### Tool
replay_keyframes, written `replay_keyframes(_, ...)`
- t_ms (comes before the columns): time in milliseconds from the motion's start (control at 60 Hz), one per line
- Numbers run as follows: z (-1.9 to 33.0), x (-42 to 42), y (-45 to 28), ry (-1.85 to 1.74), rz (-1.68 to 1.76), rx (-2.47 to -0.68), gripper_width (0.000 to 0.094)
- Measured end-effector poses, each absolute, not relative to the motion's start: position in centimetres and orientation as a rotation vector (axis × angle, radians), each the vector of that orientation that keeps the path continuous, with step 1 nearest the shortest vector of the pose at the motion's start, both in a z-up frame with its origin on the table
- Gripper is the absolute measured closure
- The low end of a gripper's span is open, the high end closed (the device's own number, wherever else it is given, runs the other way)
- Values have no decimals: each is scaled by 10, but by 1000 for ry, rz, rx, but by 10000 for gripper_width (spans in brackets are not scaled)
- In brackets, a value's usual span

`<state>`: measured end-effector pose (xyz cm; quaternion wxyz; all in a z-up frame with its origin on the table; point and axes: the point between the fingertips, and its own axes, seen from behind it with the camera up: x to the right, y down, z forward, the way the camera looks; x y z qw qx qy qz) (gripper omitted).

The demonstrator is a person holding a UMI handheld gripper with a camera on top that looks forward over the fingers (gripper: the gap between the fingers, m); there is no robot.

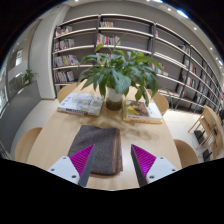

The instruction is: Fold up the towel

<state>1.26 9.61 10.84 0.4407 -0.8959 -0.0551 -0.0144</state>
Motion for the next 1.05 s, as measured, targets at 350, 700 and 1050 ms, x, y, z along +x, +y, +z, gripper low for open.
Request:
replay_keyframes(350,253,37,0,-82,42,-2056,192)
replay_keyframes(700,223,62,-108,13,5,-2102,200)
replay_keyframes(1050,224,59,-155,-15,-10,-2112,205)
